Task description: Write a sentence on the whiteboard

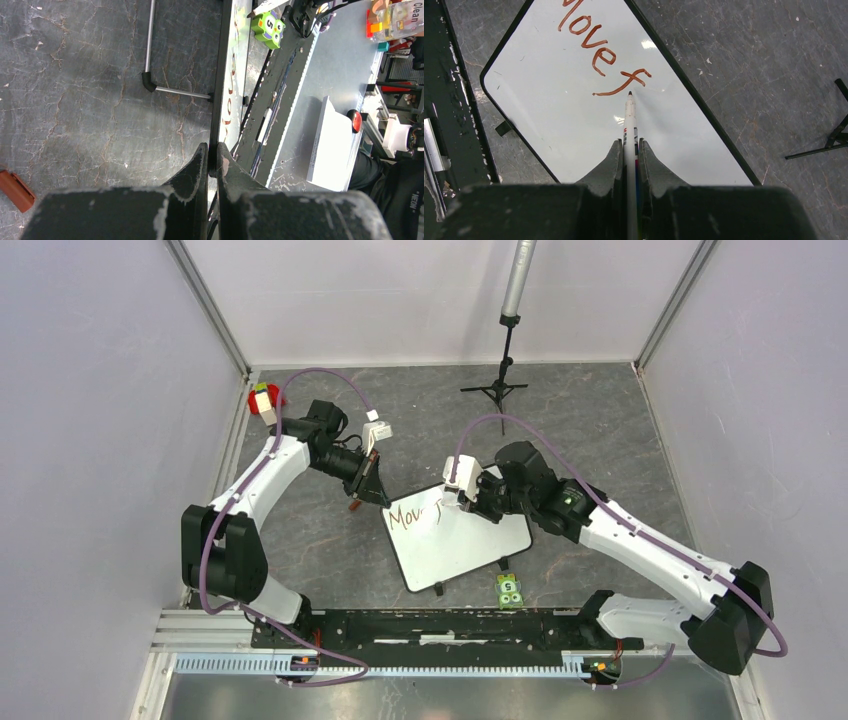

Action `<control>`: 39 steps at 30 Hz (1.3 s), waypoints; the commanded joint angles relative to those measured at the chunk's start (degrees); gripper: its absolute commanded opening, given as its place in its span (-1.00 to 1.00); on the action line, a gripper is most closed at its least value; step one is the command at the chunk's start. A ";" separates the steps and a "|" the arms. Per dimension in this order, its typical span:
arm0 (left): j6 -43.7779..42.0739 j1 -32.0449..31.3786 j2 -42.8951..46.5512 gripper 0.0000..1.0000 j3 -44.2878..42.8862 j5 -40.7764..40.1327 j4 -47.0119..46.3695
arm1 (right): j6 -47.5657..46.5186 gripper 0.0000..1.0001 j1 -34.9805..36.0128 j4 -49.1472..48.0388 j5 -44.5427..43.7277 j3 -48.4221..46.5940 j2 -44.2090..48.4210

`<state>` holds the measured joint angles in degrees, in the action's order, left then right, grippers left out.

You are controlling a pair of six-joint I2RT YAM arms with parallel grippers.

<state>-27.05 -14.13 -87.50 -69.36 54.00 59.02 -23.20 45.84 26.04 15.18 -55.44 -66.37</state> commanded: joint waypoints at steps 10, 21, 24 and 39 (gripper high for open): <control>-1.75 -0.83 -0.11 -0.95 -0.77 -1.43 0.26 | 1.23 -1.00 -0.22 -0.97 0.80 -1.74 0.80; -1.68 -0.89 -0.59 -0.95 -1.21 -1.31 0.24 | 1.14 -1.00 -0.22 -3.40 -3.82 -0.57 -0.69; -1.67 -0.84 -0.66 -0.95 -1.21 -1.35 0.22 | 1.05 -1.00 -0.23 -3.76 -3.29 -0.46 -1.30; -1.83 -0.90 -1.15 -0.95 -1.29 -1.70 0.23 | 0.63 -1.00 -0.16 -2.67 -0.77 4.37 -0.10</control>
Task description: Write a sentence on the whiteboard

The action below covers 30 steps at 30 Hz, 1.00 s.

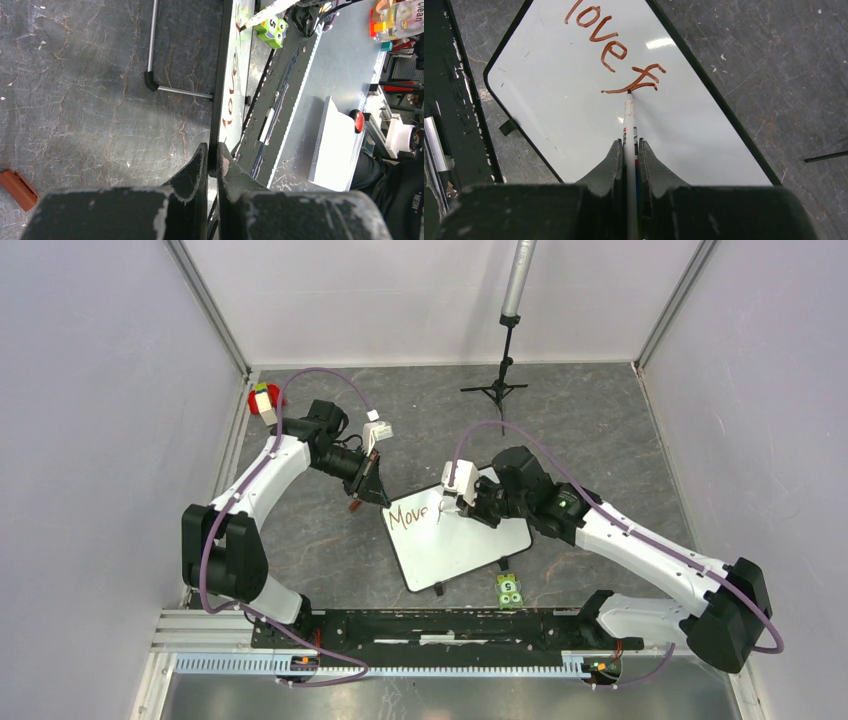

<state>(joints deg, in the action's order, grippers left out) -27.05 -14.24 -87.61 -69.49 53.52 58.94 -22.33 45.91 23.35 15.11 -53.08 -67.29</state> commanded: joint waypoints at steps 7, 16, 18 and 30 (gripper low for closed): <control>-1.80 -0.79 -0.83 -0.95 -0.99 -1.18 0.30 | -1.96 -1.00 -0.34 1.97 -4.15 0.99 1.94; -1.85 -0.79 -0.77 -0.95 -0.99 -1.13 0.30 | -2.13 -1.00 -0.71 1.55 -6.44 -2.29 1.11; -1.78 -0.79 -0.70 -0.95 -0.99 -1.13 0.36 | -1.93 -1.00 -0.70 1.13 -6.56 -3.14 0.57; -1.89 -0.79 -0.82 -0.95 -1.17 -1.22 0.37 | -0.88 -1.00 -0.38 1.32 0.58 -4.28 -1.23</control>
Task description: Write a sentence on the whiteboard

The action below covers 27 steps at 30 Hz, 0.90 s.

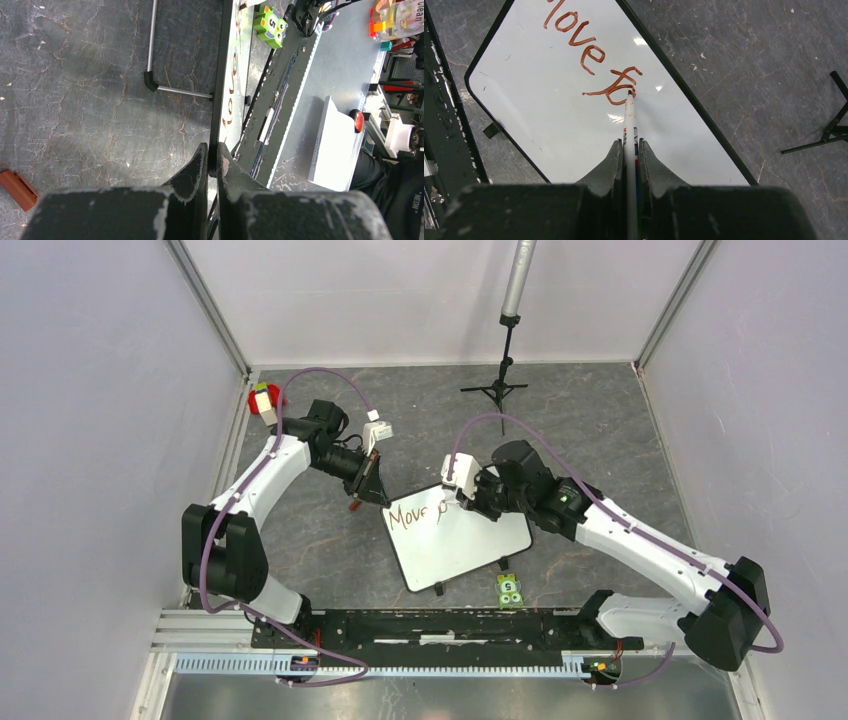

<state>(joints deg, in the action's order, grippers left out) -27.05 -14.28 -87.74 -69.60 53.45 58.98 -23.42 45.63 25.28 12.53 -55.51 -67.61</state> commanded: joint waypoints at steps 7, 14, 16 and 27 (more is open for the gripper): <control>-1.78 -0.75 -0.56 -0.95 -1.59 -0.89 0.29 | 0.10 -1.00 -0.25 3.22 3.57 -7.34 2.32; -2.67 -0.75 -1.63 -0.95 -1.54 -1.85 1.93 | 1.19 -1.00 -0.89 3.26 2.89 -5.34 6.66; -3.57 -0.75 -1.22 -0.94 -0.70 -1.77 1.93 | 0.93 -1.00 -1.15 4.32 3.13 -4.62 7.02; -5.46 -0.84 -2.42 -0.92 2.90 -5.68 1.95 | 2.67 -1.00 -4.21 -0.63 6.71 5.07 14.17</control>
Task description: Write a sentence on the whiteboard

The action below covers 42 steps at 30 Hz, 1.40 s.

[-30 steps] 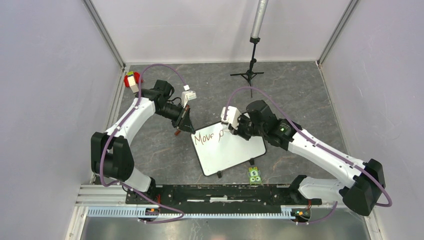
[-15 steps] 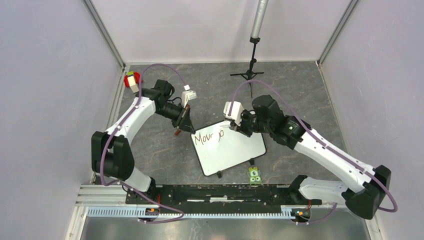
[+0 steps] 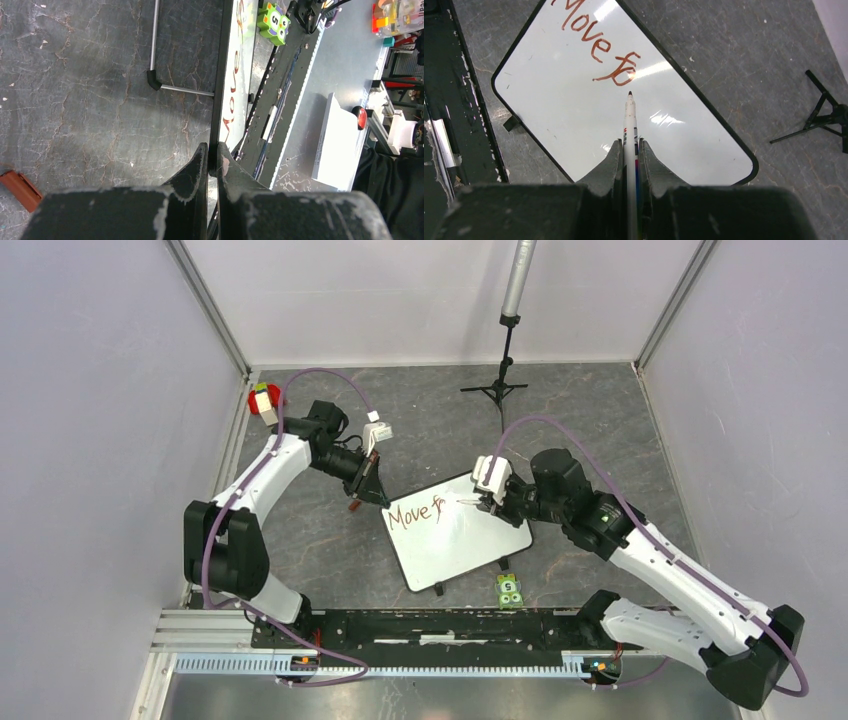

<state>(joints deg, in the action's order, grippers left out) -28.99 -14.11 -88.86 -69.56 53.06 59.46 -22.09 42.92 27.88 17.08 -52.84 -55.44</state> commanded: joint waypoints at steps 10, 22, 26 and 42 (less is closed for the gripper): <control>-0.93 -1.01 2.64 -0.94 4.12 -5.22 -1.00 | 1.19 -1.00 -2.05 -2.65 2.83 1.76 2.02; -0.59 -1.01 3.76 -0.95 3.05 -4.97 -1.00 | -0.48 -1.00 -2.07 -1.01 1.03 0.80 0.57; -0.69 -1.01 4.06 -0.95 3.52 -4.04 -0.98 | -0.11 -1.00 -2.05 -2.48 3.03 2.59 0.90; -0.97 -1.00 5.20 -0.95 5.57 -5.31 -1.01 | 0.11 -1.00 -1.83 -13.74 1.29 7.11 0.38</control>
<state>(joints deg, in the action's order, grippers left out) -28.97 -14.26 -84.33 -66.08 52.10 55.48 -21.91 41.12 21.06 20.18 -46.68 -55.31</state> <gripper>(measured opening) 0.120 0.147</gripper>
